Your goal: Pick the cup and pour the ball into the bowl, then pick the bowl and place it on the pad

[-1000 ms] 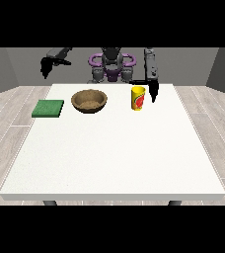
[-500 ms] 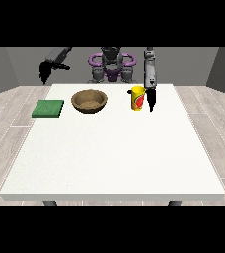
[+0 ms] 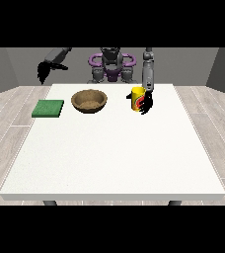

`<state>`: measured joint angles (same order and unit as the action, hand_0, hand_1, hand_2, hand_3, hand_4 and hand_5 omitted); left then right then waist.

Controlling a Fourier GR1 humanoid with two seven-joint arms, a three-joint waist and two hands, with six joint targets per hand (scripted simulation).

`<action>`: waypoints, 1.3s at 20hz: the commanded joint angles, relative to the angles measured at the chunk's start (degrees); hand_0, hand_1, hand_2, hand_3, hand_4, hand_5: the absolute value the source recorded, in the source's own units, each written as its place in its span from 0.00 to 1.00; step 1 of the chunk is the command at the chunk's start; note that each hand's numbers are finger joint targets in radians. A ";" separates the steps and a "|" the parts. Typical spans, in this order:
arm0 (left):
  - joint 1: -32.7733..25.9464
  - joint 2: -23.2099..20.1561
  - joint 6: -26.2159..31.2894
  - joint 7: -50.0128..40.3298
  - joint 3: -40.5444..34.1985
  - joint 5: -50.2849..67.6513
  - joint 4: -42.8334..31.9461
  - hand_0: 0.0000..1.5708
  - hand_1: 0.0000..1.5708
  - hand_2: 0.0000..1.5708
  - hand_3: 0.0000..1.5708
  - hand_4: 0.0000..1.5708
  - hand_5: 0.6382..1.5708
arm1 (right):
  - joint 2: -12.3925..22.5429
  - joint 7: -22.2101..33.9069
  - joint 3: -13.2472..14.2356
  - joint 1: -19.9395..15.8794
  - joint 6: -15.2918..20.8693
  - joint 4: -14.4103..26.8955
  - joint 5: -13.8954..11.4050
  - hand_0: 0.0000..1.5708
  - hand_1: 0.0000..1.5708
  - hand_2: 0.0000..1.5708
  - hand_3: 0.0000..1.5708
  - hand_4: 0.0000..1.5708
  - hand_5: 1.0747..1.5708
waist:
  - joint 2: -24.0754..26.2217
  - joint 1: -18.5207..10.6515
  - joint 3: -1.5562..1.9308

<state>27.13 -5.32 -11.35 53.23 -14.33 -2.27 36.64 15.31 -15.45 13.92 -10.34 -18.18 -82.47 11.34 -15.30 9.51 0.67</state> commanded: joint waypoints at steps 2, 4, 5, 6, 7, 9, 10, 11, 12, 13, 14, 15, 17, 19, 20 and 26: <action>0.87 1.38 -10.96 1.39 0.86 -4.36 -3.09 0.84 0.84 1.00 1.00 0.93 0.65 | 1.30 -0.55 1.32 -1.62 -0.87 -0.34 1.19 0.00 0.00 0.00 0.00 0.00 1.00 | -2.21 2.27 -0.68; -1.71 1.95 -11.02 3.69 0.87 -4.45 -2.44 0.84 0.84 1.00 1.00 0.94 0.66 | 3.34 -0.65 2.57 -0.30 -3.27 -0.08 2.41 0.00 0.00 0.00 0.00 0.00 1.00 | -2.66 3.17 -0.68; -1.28 1.95 -11.33 1.58 1.23 -4.79 -2.29 0.84 0.84 1.00 1.00 0.94 0.66 | 2.08 0.39 2.05 0.46 -1.61 -0.72 1.76 0.00 0.00 0.00 0.00 0.00 1.00 | -0.44 3.07 -0.68; -0.80 1.91 -11.56 1.47 2.27 -5.78 -1.66 0.84 0.84 1.00 1.00 0.95 0.65 | 2.60 0.50 2.61 -0.39 -2.13 1.10 2.24 0.00 0.00 0.00 0.00 0.00 1.00 | 0.19 1.67 -0.67; -1.15 3.53 -12.84 -1.41 3.52 -6.79 -1.80 0.84 0.84 1.00 1.00 0.96 0.65 | 3.69 3.85 2.64 -1.06 -2.13 1.27 2.64 0.00 0.00 0.00 0.00 0.00 1.00 | 2.87 1.15 -0.67; -3.21 0.69 -10.12 -6.13 6.60 -9.37 -0.18 0.84 0.84 1.00 1.00 0.95 0.69 | 4.27 4.34 4.47 0.40 -1.49 5.58 2.54 0.00 0.00 0.00 0.00 0.00 1.00 | 9.24 -2.62 -0.63; -1.80 -1.88 -12.72 -9.91 7.11 -11.41 0.59 0.85 0.85 1.00 1.00 0.98 0.71 | 3.87 1.88 3.85 2.53 -3.23 7.13 1.96 0.00 0.00 0.00 0.00 0.00 1.00 | 10.42 -1.81 -0.58; -0.26 -5.15 -13.13 -11.61 7.16 -12.74 0.89 0.86 0.86 1.00 1.00 0.99 0.72 | 5.45 4.27 4.80 0.74 -4.04 7.85 3.65 0.00 0.00 0.00 0.00 0.00 1.00 | 10.61 -2.49 -0.55; 1.80 -8.90 -13.73 -16.31 7.83 -14.84 1.07 0.88 0.88 1.00 1.00 1.00 0.75 | 2.64 3.55 2.59 2.38 -2.17 7.89 1.29 0.00 0.00 0.00 0.00 0.00 1.00 | 12.67 -2.85 -0.42; 3.43 -11.02 -13.63 -18.22 9.04 -16.82 1.33 0.90 0.90 1.00 1.00 1.00 0.74 | 4.51 5.22 4.14 0.38 -1.70 9.05 1.95 0.00 0.00 0.00 0.00 0.00 1.00 | 13.09 -3.95 -0.41; 5.19 -13.13 -15.12 -20.69 9.63 -19.00 0.33 0.91 0.91 1.00 1.00 1.00 0.73 | 3.52 4.99 2.64 0.37 -2.08 7.72 1.53 0.00 0.00 0.00 0.00 0.00 1.00 | 12.98 -2.48 -0.44; 7.07 -15.47 -11.79 -25.36 10.35 -19.67 -0.25 0.92 0.92 1.00 1.00 1.00 0.71 | 1.75 7.15 1.34 0.60 -1.10 7.84 1.45 0.00 0.00 0.00 0.00 0.00 1.00 | 15.37 -3.17 -0.45; 9.06 -17.40 -11.94 -29.38 12.01 -22.37 0.87 0.93 0.93 1.00 1.00 1.00 0.71 | 2.64 2.18 3.17 2.88 -1.92 11.92 0.36 0.00 0.00 0.00 0.00 0.00 1.00 | 15.47 -4.46 -0.43; 12.73 -19.70 -11.21 -31.34 11.07 -23.00 -0.31 0.93 0.93 1.00 1.00 1.00 0.70 | 3.30 1.65 3.31 0.13 -3.75 10.78 2.05 0.00 0.00 0.00 0.00 0.00 0.99 | 11.36 -1.99 -0.60; 12.72 -17.84 -13.08 -35.13 14.06 -26.26 0.56 0.94 0.94 1.00 1.00 1.00 0.69 | 2.62 1.54 3.27 1.71 -2.86 13.16 1.03 0.00 0.00 0.00 0.00 0.00 0.99 | 13.93 -3.12 -0.56; 15.23 -12.09 -14.43 -44.57 18.52 -32.80 3.35 0.95 0.95 1.00 1.00 1.00 0.68 | 5.60 0.13 5.75 -0.50 -5.16 18.31 2.18 0.00 0.00 0.00 0.00 0.00 0.99 | 13.86 -4.42 -0.63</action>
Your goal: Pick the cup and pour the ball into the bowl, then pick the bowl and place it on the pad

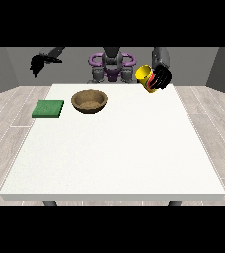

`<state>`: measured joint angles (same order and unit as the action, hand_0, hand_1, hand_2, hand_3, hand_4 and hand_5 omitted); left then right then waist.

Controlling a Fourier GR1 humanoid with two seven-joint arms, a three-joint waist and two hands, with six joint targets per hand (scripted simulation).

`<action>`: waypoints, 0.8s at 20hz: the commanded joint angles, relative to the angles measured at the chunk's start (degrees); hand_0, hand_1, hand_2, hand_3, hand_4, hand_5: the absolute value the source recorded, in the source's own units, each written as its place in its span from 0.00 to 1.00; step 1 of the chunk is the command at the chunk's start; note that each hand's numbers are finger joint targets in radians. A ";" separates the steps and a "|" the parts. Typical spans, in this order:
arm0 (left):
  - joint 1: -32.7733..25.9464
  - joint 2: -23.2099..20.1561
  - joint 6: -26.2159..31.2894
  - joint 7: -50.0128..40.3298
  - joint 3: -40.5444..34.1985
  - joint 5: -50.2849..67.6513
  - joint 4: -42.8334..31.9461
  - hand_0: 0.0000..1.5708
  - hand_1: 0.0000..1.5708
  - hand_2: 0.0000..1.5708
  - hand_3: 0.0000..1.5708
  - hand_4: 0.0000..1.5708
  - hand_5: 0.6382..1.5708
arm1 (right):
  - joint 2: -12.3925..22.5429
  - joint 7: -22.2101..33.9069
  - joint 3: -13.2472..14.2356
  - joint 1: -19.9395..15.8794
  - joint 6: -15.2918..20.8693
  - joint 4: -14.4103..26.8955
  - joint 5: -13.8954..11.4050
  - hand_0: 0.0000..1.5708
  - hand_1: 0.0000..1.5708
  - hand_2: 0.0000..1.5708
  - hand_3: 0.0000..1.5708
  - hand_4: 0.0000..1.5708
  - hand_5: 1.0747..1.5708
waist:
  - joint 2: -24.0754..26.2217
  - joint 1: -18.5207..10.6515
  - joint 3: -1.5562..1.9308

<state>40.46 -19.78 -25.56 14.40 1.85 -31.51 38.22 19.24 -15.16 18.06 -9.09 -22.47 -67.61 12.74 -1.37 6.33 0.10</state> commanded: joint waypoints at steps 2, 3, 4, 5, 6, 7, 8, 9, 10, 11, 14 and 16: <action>2.70 2.85 -3.06 -8.60 3.63 -6.85 0.58 0.95 0.95 1.00 1.00 1.00 0.68 | 3.33 0.39 1.41 -1.69 -3.89 2.39 1.77 0.00 0.00 0.00 0.00 0.00 1.00 | 0.11 0.89 -0.06; 4.26 4.14 -4.18 -12.20 5.54 -9.58 0.57 0.95 0.95 1.00 1.00 0.97 0.70 | 3.88 0.97 1.83 -2.52 -3.53 3.50 1.78 0.00 0.00 0.00 0.00 0.00 1.00 | 0.88 0.74 -0.04; 3.97 5.08 -3.28 -12.90 7.34 -11.33 1.63 0.95 0.95 1.00 1.00 0.96 0.67 | 2.29 -0.10 1.46 -2.66 -1.83 4.56 0.84 0.00 0.00 0.00 0.00 0.00 1.00 | 1.90 -1.44 -0.04; 4.07 4.03 -5.83 -14.43 7.37 -13.64 -0.47 0.95 0.95 1.00 1.00 0.96 0.65 | 1.64 0.02 0.69 -1.92 -2.18 2.41 0.94 0.00 0.00 0.00 0.00 0.00 1.00 | 0.98 1.41 -0.06; 5.14 3.62 -3.86 -16.75 8.46 -15.27 -0.65 0.96 0.96 1.00 1.00 0.96 0.65 | -0.71 0.64 -0.82 -1.00 0.35 2.22 -0.78 0.00 0.00 0.00 0.00 0.00 1.00 | 2.67 0.96 -0.05; 6.19 5.11 -3.45 -19.71 10.78 -18.01 -1.07 0.95 0.95 1.00 1.00 0.97 0.65 | -0.51 2.40 -1.21 -1.34 -0.75 2.46 -0.05 0.00 0.00 0.00 0.00 0.00 1.00 | 4.73 1.39 -0.03; 9.86 3.73 -2.15 -21.27 11.07 -19.46 -0.37 0.97 0.97 1.00 1.00 1.00 0.61 | 2.06 -2.57 0.94 -0.95 -3.19 5.49 0.04 0.00 0.00 0.00 0.00 0.00 1.00 | 2.03 1.14 0.03; 8.16 6.04 -2.75 -23.05 14.82 -23.35 -0.81 0.98 0.98 1.00 1.00 1.00 0.57 | 1.62 0.71 0.38 -0.92 -3.09 5.80 0.62 0.00 0.00 0.00 0.00 0.00 1.00 | 5.38 0.21 0.04; 9.67 5.78 -3.09 -24.96 15.00 -25.13 -1.54 0.99 0.99 1.00 1.00 1.00 0.61 | 0.73 -0.13 0.19 -1.70 -1.79 4.84 0.20 0.00 0.00 0.00 0.00 0.00 1.00 | 4.07 1.27 0.00; 10.66 5.97 -2.50 -26.15 18.15 -28.83 -1.32 0.99 0.99 1.00 1.00 1.00 0.61 | 3.16 -1.48 1.71 -1.05 -3.71 7.59 0.51 0.00 0.00 0.00 0.00 0.00 1.00 | 4.55 -0.03 0.11; 12.90 8.28 -0.36 -30.68 22.76 -35.56 -3.05 0.98 0.98 1.00 1.00 0.95 0.75 | 1.71 2.01 0.77 -3.68 -1.75 6.26 0.90 0.00 0.00 0.00 0.00 0.00 1.00 | 5.68 1.14 0.01; 14.80 10.85 2.42 -33.65 26.67 -40.19 -3.33 0.96 0.96 1.00 1.00 0.88 0.82 | 2.55 -0.49 1.04 -2.17 -4.29 8.27 0.90 0.00 0.00 0.00 0.00 0.00 1.00 | 5.85 1.35 0.08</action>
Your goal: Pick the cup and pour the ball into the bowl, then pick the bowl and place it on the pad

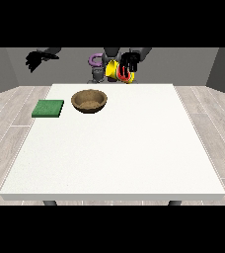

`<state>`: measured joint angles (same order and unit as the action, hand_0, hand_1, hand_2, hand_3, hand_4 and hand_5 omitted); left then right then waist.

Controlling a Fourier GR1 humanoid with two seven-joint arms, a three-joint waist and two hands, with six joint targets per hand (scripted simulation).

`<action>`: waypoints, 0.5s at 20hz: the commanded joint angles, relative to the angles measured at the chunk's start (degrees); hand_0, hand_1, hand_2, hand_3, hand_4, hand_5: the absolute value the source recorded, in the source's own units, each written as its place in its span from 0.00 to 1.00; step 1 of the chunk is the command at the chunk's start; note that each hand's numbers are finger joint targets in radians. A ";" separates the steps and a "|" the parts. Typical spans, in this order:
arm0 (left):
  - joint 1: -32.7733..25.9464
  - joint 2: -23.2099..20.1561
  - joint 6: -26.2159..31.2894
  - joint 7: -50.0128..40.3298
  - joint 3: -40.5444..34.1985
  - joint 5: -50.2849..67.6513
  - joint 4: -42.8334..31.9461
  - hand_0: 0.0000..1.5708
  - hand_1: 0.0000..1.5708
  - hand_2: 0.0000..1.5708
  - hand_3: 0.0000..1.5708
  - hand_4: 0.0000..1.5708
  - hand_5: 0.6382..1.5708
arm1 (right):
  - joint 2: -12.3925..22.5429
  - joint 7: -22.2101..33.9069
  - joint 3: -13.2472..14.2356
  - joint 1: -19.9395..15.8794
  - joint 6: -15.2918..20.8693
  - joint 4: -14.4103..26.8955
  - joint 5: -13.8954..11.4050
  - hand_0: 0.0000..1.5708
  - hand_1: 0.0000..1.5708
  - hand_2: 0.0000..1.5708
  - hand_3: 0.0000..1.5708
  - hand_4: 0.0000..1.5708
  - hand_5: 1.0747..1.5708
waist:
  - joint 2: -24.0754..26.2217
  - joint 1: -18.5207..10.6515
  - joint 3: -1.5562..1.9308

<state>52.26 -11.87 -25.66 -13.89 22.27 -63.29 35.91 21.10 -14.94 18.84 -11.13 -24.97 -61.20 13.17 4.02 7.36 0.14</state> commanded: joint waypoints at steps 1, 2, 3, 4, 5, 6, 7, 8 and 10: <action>2.93 4.00 3.85 -5.18 8.54 -10.51 -1.76 0.95 0.95 1.00 1.00 0.96 0.73 | 0.98 -0.60 0.23 -0.40 -1.45 1.67 0.12 0.00 0.00 0.00 0.00 0.00 1.00 | -0.01 1.22 0.04; 3.45 4.98 5.54 -6.46 10.00 -12.37 -2.59 0.94 0.94 1.00 1.00 1.00 0.61 | -0.10 -1.47 -0.72 -0.06 -0.44 1.02 -1.11 0.00 0.00 0.00 0.00 0.00 1.00 | 0.03 1.97 0.01; 5.36 5.26 7.67 -6.35 10.82 -13.46 -2.78 0.94 0.94 1.00 1.00 1.00 0.49 | 2.23 -2.08 1.47 -1.95 -1.60 2.65 0.45 0.00 0.00 0.00 0.00 0.00 1.00 | -2.38 1.22 0.03; 5.47 6.14 7.83 -6.86 12.54 -15.59 -3.00 0.95 0.95 1.00 1.00 1.00 0.45 | 1.46 -2.43 0.90 -2.56 -1.39 2.36 0.22 0.00 0.00 0.00 0.00 0.00 1.00 | -2.80 1.10 0.00; 4.87 7.05 11.06 -5.84 13.27 -15.56 -3.35 0.95 0.95 1.00 1.00 1.00 0.41 | 1.52 1.32 0.69 -3.28 -1.47 2.09 1.27 0.00 0.00 0.00 0.00 0.00 1.00 | -0.16 0.85 -0.07; 6.65 6.48 11.27 -6.28 16.19 -19.30 -3.53 0.96 0.96 1.00 1.00 1.00 0.43 | 0.65 -2.44 0.51 -2.16 -0.93 3.59 -0.28 0.00 0.00 0.00 0.00 0.00 1.00 | -2.07 -0.10 0.03; 7.42 7.12 13.99 -6.23 18.31 -21.33 -4.57 0.98 0.98 1.00 1.00 1.00 0.52 | -0.22 -1.24 -0.30 -2.60 0.39 3.04 -0.92 0.00 0.00 0.00 0.00 0.00 1.00 | -0.95 0.53 0.02; 6.17 8.05 13.70 -9.51 20.54 -24.56 -5.66 0.98 0.98 1.00 1.00 0.99 0.56 | 0.89 -0.31 0.39 -2.41 -1.85 3.29 0.72 0.00 0.00 0.00 0.00 0.00 1.00 | -0.44 1.72 -0.01; 7.68 8.63 17.25 -7.66 22.79 -26.73 -5.37 0.97 0.97 1.00 1.00 0.96 0.64 | -0.08 -1.76 -0.13 -2.27 -0.24 4.24 -0.84 0.00 0.00 0.00 0.00 0.00 1.00 | -0.35 -0.66 -0.02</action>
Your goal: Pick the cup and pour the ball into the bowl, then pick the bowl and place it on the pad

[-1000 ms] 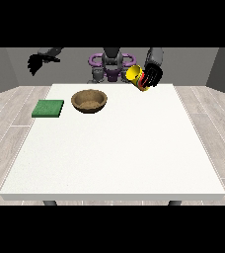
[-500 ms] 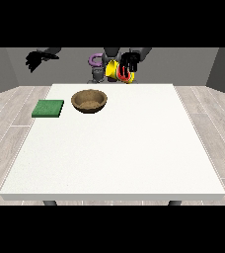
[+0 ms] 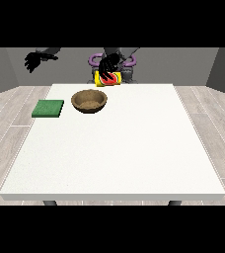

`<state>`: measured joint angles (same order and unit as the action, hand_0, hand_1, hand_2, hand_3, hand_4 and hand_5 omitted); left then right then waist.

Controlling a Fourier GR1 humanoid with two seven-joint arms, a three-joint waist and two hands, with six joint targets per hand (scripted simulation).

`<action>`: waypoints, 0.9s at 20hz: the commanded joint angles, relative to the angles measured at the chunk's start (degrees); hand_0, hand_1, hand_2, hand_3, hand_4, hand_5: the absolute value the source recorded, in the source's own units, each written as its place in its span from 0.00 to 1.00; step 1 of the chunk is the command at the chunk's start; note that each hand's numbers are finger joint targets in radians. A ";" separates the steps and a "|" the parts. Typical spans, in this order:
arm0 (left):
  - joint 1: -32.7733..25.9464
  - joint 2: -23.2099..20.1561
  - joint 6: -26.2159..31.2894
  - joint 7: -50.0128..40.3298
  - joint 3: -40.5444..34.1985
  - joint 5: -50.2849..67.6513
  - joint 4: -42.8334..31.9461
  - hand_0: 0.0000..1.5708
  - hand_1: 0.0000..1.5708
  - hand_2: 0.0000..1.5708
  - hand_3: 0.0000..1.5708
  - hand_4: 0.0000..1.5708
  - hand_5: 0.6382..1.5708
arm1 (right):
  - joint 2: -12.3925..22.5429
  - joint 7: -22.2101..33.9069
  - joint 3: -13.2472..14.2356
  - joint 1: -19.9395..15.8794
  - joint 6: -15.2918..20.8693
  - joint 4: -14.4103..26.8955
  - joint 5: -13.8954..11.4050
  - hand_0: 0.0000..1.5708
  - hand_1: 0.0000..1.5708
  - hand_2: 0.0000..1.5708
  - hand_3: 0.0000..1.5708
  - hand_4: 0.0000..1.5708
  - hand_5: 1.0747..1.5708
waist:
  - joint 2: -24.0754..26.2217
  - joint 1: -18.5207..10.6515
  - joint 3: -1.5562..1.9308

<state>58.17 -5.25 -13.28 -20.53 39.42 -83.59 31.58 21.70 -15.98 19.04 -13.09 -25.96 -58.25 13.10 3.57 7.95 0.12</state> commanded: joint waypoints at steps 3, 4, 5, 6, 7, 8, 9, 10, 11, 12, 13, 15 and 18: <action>2.95 2.70 8.60 -0.72 7.80 -9.76 -2.25 0.93 0.93 1.00 1.00 0.94 0.62 | 2.18 -0.70 1.41 -1.18 -1.51 1.57 0.88 0.00 0.00 0.00 0.00 0.00 1.00 | -0.67 -0.04 -0.05; 2.94 1.55 9.10 0.19 7.85 -10.32 -2.24 0.93 0.93 1.00 1.00 0.96 0.58 | 3.18 0.94 2.26 -0.79 -1.69 2.08 1.68 0.00 0.00 0.00 0.00 0.00 1.00 | 0.32 -0.25 -0.08; 2.12 2.76 10.50 0.31 7.82 -10.74 -1.83 0.92 0.92 1.00 1.00 0.97 0.54 | 0.88 -1.75 0.38 1.60 -1.83 1.36 0.01 0.00 0.00 0.00 0.00 0.00 1.00 | 1.00 -0.30 -0.09; 2.09 5.06 12.40 -1.75 8.31 -11.90 -1.47 0.92 0.92 1.00 1.00 0.97 0.53 | 0.83 -1.49 0.35 0.84 -1.65 1.38 0.10 0.00 0.00 0.00 0.00 0.00 1.00 | 0.56 -0.14 -0.09; 3.83 4.20 12.73 1.05 7.46 -11.94 -0.35 0.92 0.92 1.00 1.00 0.97 0.53 | 2.64 -0.72 1.40 0.55 -2.53 2.74 0.72 0.00 0.00 0.00 0.00 0.00 1.00 | 0.55 -1.42 -0.09; 0.78 1.57 9.03 2.01 7.86 -12.75 -0.47 0.92 0.92 1.00 1.00 0.97 0.53 | 1.30 1.95 0.68 -0.55 -0.70 0.79 1.01 0.00 0.00 0.00 0.00 0.00 1.00 | 0.87 -2.12 -0.13; -0.78 3.79 10.01 0.74 7.98 -13.75 0.94 0.92 0.92 1.00 1.00 0.97 0.53 | 0.43 1.58 0.22 1.20 -0.67 0.81 0.62 0.00 0.00 0.00 0.00 0.00 1.00 | 1.98 -2.06 -0.12; 3.20 1.89 11.43 5.28 5.99 -11.99 0.75 0.92 0.92 1.00 1.00 0.97 0.53 | -1.92 3.18 -1.20 -0.27 2.01 0.44 -0.29 0.00 0.00 0.00 0.00 0.00 1.00 | 1.76 -2.47 -0.13; -0.80 -1.05 7.49 3.55 4.99 -12.20 0.53 0.92 0.92 1.00 1.00 0.98 0.53 | -1.72 4.28 -0.98 1.69 0.67 -0.54 0.80 0.00 0.00 0.00 0.00 0.00 0.99 | 1.82 -1.73 -0.14; -0.07 -0.34 7.63 5.51 1.56 -7.65 3.45 0.92 0.92 1.00 1.00 0.98 0.53 | -1.20 2.88 0.58 2.41 2.07 1.49 0.58 0.00 0.00 0.00 0.00 0.00 0.99 | 3.99 -4.45 -0.13; -1.90 1.43 3.22 0.15 -5.84 -0.31 4.47 0.94 0.94 1.00 1.00 0.95 0.63 | 0.90 3.90 0.78 1.55 -0.33 0.62 1.45 0.00 0.00 0.00 0.00 0.00 0.99 | 1.80 -3.27 -0.37; -5.05 1.34 -2.11 -3.67 -13.82 6.87 7.50 0.83 0.83 1.00 1.00 1.00 0.46 | -0.26 2.60 1.43 3.78 0.86 0.71 1.50 0.00 0.00 0.00 0.00 0.00 0.99 | 2.69 -4.89 -0.70; -7.72 0.49 -8.06 -1.21 -22.98 16.83 11.15 0.79 0.79 0.98 0.91 0.96 0.60 | -0.50 3.50 1.73 3.76 1.79 -0.04 1.85 0.00 0.00 0.00 0.00 0.00 0.99 | 2.13 -6.69 -0.82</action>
<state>53.75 -4.39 -14.75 -21.37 27.04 -77.39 38.71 21.74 -13.12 20.31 -10.00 -25.36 -57.66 14.59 5.86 3.02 -0.46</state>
